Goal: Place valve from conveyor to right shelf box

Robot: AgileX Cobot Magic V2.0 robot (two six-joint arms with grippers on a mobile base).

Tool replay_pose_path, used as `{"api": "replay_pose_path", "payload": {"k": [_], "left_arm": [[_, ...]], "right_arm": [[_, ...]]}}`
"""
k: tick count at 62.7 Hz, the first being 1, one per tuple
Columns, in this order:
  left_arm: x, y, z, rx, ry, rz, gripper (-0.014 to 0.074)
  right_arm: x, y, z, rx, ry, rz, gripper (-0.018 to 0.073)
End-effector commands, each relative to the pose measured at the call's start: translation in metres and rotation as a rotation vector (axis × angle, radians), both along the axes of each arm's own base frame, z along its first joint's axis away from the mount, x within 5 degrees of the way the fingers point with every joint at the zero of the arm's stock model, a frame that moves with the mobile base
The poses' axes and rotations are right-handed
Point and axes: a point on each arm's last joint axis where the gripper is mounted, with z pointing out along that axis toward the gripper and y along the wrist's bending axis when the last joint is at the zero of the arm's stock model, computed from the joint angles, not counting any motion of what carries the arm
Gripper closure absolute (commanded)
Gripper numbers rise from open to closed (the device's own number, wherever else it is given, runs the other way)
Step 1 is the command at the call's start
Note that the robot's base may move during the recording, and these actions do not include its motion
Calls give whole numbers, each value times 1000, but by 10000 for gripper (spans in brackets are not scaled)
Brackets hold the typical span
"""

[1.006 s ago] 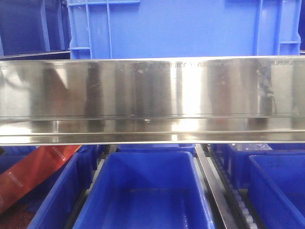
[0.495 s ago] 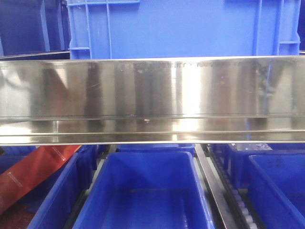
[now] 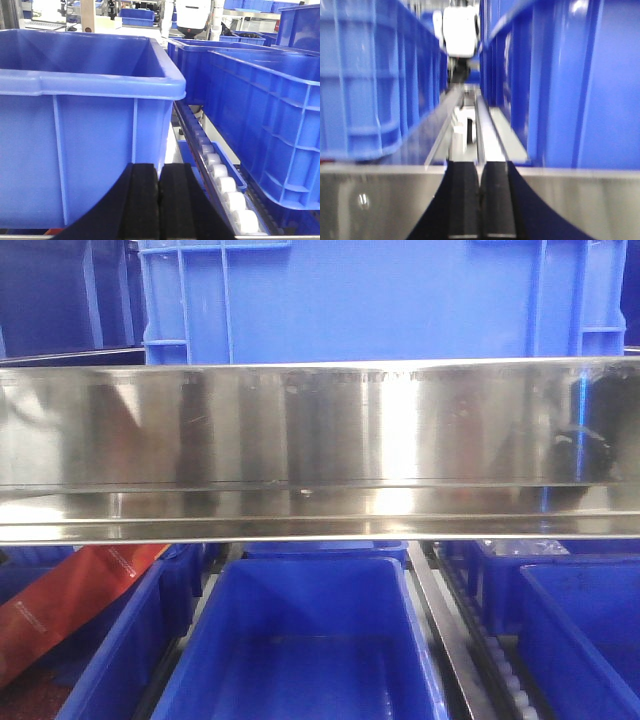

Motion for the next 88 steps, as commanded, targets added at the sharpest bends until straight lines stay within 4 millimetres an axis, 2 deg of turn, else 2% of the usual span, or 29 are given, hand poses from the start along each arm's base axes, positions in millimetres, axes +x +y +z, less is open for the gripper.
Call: {"api": "replay_pose_path", "payload": {"k": [1,23,33,88], "left_arm": [[-1,0,2,-7,-18,3,708],[-1,0,2,-7,-18,3,708],[-1,0,2,-7,-18,3,708],[-1,0,2,-7,-18,3,708]], "right_arm": [[0,-1,2,-2,-33,-8,721],[-1,6,-1,-9,-1,115,721],[0,6,-6,-17,59,106,721],[0,6,-4,-15,34,97,721]]}}
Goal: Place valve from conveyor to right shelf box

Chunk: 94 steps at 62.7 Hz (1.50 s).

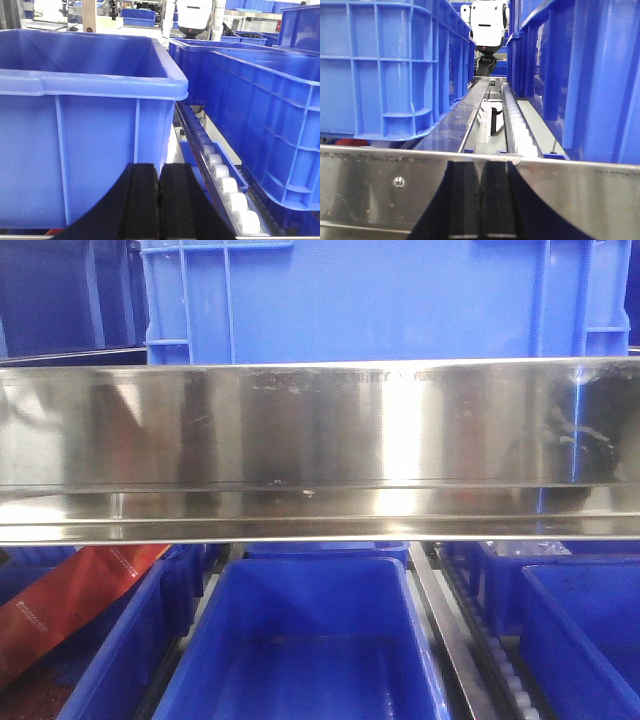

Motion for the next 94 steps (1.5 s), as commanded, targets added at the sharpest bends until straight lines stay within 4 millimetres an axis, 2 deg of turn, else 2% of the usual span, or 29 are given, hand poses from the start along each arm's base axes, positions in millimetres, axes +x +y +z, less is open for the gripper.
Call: {"api": "replay_pose_path", "payload": {"k": [1,8,17,26,36,52,60,65,94], "left_arm": [[-1,0,2,-7,-18,2,708],[-1,0,2,-7,-20,2,708],[2,1,-7,25,-82,15,708],[0,1,-34,38,-181,10,708],[-3,1,-73,22,-187,-4,708],[-9,3,-113,2,-183,23,708],[-8,3,-121,4,-155,32,708],[-8,3,-117,-5,-209,31,708],[-8,3,-119,-1,-179,32,708]], "right_arm": [[0,-1,2,-13,-27,-8,721],[0,-1,2,-13,-27,-8,721],[0,-1,2,-13,-27,-8,721],[0,-1,2,-13,-27,-8,721],[0,-1,2,-13,-27,-8,721],[0,-1,2,-13,-27,-8,721],[0,-1,2,-13,-27,-8,721],[0,-1,2,-13,-27,-8,721],[0,-1,2,-13,-27,-8,721]]}}
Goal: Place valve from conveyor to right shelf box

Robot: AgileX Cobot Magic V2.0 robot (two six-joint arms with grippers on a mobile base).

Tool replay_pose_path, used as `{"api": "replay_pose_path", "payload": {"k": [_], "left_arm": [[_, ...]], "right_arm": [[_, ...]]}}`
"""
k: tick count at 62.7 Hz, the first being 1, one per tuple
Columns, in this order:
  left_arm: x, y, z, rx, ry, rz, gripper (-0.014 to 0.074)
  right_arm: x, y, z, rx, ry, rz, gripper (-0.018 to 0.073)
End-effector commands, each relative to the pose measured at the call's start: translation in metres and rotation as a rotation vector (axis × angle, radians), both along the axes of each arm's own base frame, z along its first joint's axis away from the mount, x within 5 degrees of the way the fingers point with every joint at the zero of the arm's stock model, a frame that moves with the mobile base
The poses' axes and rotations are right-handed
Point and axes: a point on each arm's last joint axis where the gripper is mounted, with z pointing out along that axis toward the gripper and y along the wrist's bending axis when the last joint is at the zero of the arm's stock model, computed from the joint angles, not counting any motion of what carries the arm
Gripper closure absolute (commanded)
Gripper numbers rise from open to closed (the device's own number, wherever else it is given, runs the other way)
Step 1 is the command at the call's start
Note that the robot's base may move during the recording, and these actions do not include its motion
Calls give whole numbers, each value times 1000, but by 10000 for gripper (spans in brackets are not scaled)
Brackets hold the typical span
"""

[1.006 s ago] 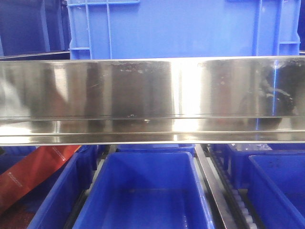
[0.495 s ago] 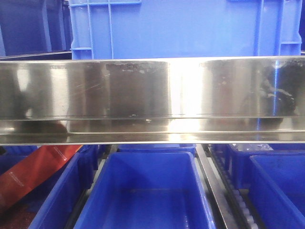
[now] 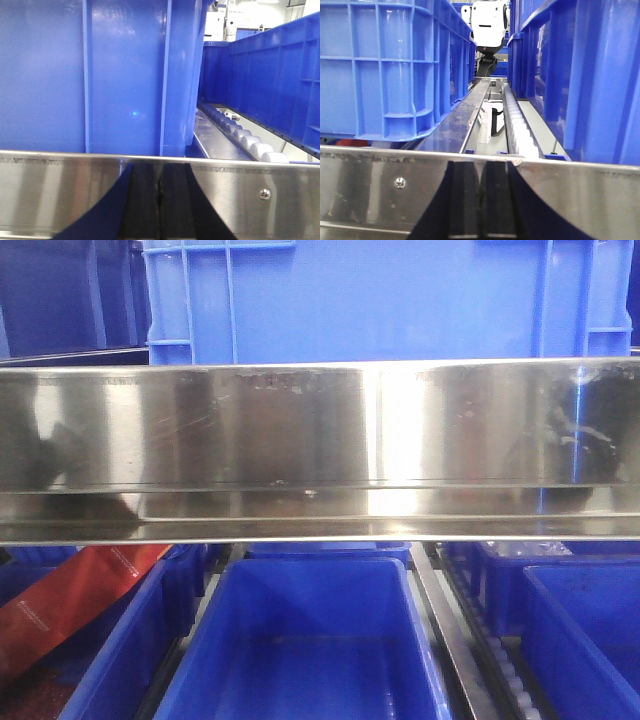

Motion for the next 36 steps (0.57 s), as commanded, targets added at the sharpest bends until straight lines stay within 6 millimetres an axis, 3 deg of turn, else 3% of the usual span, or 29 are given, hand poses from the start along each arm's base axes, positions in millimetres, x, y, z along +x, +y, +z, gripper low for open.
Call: {"api": "replay_pose_path", "payload": {"k": [1,36], "left_arm": [[-1,0,3,-12,-27,0,708],[-1,0,3,-12,-27,0,708]], "right_arm": [[0,-1,2,-11,-25,-7,721],[0,-1,2,-11,-25,-7,721]]}}
